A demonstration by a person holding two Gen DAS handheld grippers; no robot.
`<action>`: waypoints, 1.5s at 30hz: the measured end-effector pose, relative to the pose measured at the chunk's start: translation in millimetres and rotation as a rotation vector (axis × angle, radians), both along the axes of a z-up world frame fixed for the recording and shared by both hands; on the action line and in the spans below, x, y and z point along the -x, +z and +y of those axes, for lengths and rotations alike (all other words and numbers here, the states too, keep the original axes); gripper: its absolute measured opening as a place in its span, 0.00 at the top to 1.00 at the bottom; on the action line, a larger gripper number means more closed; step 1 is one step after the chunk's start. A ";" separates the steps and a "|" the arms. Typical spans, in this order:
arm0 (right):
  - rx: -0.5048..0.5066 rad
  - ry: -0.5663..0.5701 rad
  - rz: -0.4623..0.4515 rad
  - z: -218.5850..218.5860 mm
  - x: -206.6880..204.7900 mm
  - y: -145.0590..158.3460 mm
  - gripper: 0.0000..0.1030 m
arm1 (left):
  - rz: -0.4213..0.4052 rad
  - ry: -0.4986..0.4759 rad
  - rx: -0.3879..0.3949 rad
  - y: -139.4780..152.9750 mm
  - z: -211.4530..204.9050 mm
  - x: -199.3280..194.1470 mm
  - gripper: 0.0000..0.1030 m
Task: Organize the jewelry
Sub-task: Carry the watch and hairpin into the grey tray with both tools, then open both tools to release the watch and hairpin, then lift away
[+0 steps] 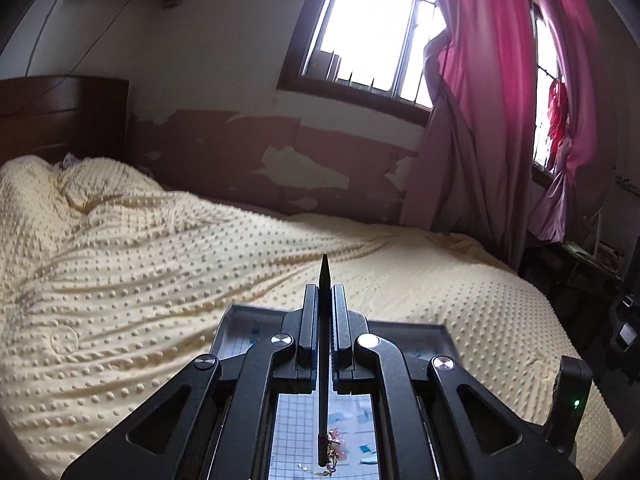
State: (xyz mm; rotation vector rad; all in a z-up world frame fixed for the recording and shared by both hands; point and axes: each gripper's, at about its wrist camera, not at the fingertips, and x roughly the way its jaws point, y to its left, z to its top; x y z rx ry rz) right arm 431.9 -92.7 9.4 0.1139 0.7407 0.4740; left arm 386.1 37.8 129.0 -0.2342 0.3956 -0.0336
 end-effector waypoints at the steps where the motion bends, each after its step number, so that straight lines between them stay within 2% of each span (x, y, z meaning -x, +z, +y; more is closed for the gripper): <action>1: 0.007 0.005 0.016 2.5 -0.9 -8.3 0.79 | 0.016 0.001 0.003 -6.6 3.3 -3.6 0.97; 5: 0.027 0.011 0.053 9.0 -7.1 -32.0 0.79 | 0.048 0.003 0.017 -23.0 10.1 -11.3 0.97; 8: 0.034 0.003 0.072 11.3 -10.5 -43.7 0.79 | 0.073 0.005 0.000 -36.4 10.0 -16.6 0.97; 12: 0.039 -0.002 0.067 13.7 -10.9 -46.0 0.77 | 0.113 0.009 0.017 -59.1 14.9 -22.2 0.97; 15: 0.048 -0.001 0.056 16.1 -8.4 -45.4 0.76 | 0.114 0.020 0.038 -68.9 20.8 -22.5 0.97; 18: 0.059 0.004 0.051 19.3 -8.1 -45.3 0.71 | 0.169 0.038 0.056 -77.8 26.2 -28.8 0.96; 21: 0.063 -0.001 0.053 18.2 -7.1 -47.9 0.69 | 0.207 0.049 0.039 -86.5 28.2 -32.0 0.92; 22: 0.063 0.000 0.053 18.6 -7.3 -48.0 0.67 | 0.225 0.044 0.032 -89.9 28.0 -32.6 0.83; 23: 0.063 -0.003 0.053 19.1 -6.8 -48.5 0.62 | 0.239 0.039 0.027 -93.1 27.6 -32.7 0.66; 25: 0.050 -0.015 0.044 14.0 -1.4 -47.0 0.56 | 0.248 0.033 0.036 -98.6 28.9 -29.9 0.51; 27: 0.044 -0.022 0.031 9.2 4.4 -43.3 0.52 | 0.246 0.031 0.043 -100.5 30.0 -25.7 0.47; 28: 0.041 -0.025 0.024 8.0 6.9 -40.6 0.50 | 0.251 0.026 0.043 -100.6 29.7 -23.7 0.40; 30: 0.023 -0.028 0.001 2.5 17.2 -32.7 0.34 | 0.239 0.008 0.061 -99.5 29.3 -14.0 0.36; 31: 0.008 -0.029 -0.014 -0.9 23.8 -27.7 0.30 | 0.227 -0.003 0.072 -97.3 28.8 -7.9 0.35; 34: -0.043 -0.024 -0.067 -13.0 52.4 -10.2 0.18 | 0.155 -0.026 0.087 -88.9 26.9 21.9 0.22; 36: -0.056 -0.018 -0.092 -17.0 68.0 -0.6 0.06 | 0.092 -0.027 0.071 -80.2 23.5 46.9 0.14; 38: -0.066 -0.008 -0.127 -21.9 92.2 10.6 0.00 | 0.042 -0.015 0.040 -71.2 18.8 72.9 0.08; 45: -0.054 0.013 -0.243 -29.1 177.1 41.8 0.00 | -0.057 -0.029 0.005 -44.8 -1.2 160.5 0.02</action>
